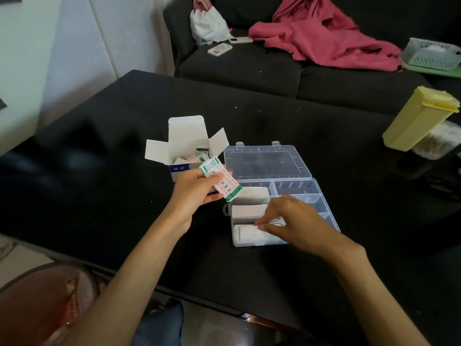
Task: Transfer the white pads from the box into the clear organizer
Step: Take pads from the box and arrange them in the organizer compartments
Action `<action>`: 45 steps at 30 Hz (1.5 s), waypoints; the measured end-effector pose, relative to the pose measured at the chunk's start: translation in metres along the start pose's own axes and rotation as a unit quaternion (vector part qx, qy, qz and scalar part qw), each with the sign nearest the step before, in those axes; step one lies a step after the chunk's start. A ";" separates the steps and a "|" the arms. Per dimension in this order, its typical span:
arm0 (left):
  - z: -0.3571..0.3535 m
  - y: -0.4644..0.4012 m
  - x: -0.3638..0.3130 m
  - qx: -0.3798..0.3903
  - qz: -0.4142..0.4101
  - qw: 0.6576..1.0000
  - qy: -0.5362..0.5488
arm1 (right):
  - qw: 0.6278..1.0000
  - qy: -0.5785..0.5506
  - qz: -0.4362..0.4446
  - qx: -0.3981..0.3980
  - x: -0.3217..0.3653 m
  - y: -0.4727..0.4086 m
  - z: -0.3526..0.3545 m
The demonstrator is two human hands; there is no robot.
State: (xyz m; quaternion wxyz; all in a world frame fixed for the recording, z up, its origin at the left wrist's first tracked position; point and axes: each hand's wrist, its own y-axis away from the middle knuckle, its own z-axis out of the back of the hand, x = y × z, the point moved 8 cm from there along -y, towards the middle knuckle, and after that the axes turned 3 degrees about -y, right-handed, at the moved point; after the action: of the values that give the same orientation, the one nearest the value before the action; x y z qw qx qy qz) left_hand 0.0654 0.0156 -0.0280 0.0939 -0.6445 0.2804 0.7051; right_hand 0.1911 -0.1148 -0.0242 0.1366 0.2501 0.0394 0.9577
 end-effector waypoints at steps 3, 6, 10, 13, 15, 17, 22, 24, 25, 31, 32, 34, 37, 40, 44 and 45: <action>-0.002 0.000 0.000 0.013 0.004 1.000 0.007 | 1.000 -0.021 -0.009 -0.008 -0.001 -0.002 0.001; -0.005 0.003 0.000 0.037 0.007 0.999 0.017 | 0.999 -0.003 -0.017 -0.033 -0.001 -0.002 0.005; -0.010 0.006 0.001 0.062 0.025 0.998 0.020 | 0.997 0.068 0.003 -0.038 0.005 0.001 0.007; -0.016 0.008 0.004 0.082 0.038 0.996 0.024 | 0.984 -0.089 -0.027 -0.154 0.005 0.002 0.032; -0.026 0.012 0.005 0.104 0.046 0.993 0.041 | 0.941 -0.258 -0.094 -0.200 -0.003 0.002 0.040; -0.035 0.016 0.008 0.107 0.052 0.991 0.068 | 0.898 -0.395 -0.141 -0.136 -0.002 -0.001 0.025; -0.051 0.021 0.014 0.083 0.076 0.984 0.138 | 0.824 -0.515 -0.200 -0.125 -0.007 0.003 0.006; -0.050 0.020 0.013 0.083 0.058 0.990 0.103 | 0.800 -0.545 -0.221 -0.122 -0.009 0.002 0.003; -0.050 0.020 0.011 0.091 0.046 0.992 0.071 | 0.794 -0.550 -0.227 -0.122 -0.011 0.002 0.002; -0.036 0.017 -0.006 0.096 -0.030 0.991 -0.083 | 0.776 -0.580 -0.233 -0.089 -0.015 0.002 0.001; -0.035 0.018 -0.008 0.098 -0.046 0.991 -0.078 | 0.778 -0.580 -0.231 -0.072 -0.014 0.001 -0.002; -0.036 0.020 -0.011 0.105 -0.064 0.990 -0.063 | 0.779 -0.583 -0.226 -0.038 -0.010 0.000 -0.007; -0.038 0.020 -0.011 0.108 -0.062 0.991 -0.042 | 0.785 -0.580 -0.208 -0.058 -0.009 -0.002 -0.004; -0.035 0.017 -0.011 0.117 -0.006 0.993 -0.035 | 0.859 -0.436 -0.089 -0.254 -0.016 0.005 0.041; -0.034 0.017 0.004 0.177 0.131 0.974 -0.051 | 0.917 -0.104 0.158 -0.350 0.008 0.018 0.068; -0.034 0.018 0.006 0.181 0.148 0.972 -0.036 | 0.925 -0.062 0.182 -0.327 0.013 0.016 0.061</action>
State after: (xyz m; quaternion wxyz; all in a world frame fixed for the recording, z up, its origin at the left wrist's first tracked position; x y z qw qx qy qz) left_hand 0.0844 -0.0184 -0.0293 0.1132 -0.5423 0.4919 0.6717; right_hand 0.2058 -0.1264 0.0378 0.0363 0.2537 -0.3309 0.9082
